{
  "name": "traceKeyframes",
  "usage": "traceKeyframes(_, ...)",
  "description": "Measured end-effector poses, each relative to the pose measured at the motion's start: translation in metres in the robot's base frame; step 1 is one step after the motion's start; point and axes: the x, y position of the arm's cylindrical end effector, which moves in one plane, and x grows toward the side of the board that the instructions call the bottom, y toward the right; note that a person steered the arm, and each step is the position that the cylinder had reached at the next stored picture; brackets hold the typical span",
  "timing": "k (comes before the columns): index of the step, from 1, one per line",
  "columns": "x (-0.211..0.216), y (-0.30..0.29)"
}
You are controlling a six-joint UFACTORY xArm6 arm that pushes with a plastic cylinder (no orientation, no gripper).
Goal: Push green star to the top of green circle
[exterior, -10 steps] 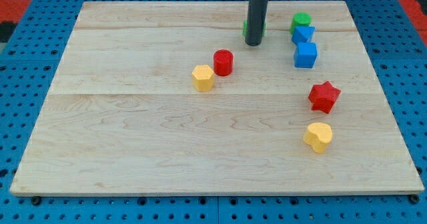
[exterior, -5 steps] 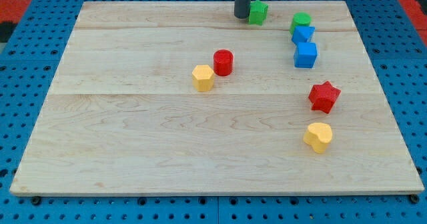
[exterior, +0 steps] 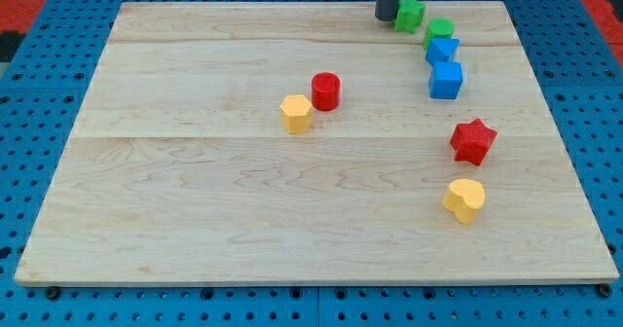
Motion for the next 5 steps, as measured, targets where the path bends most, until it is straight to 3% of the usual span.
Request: traceKeyframes(5,-0.004,0.014)
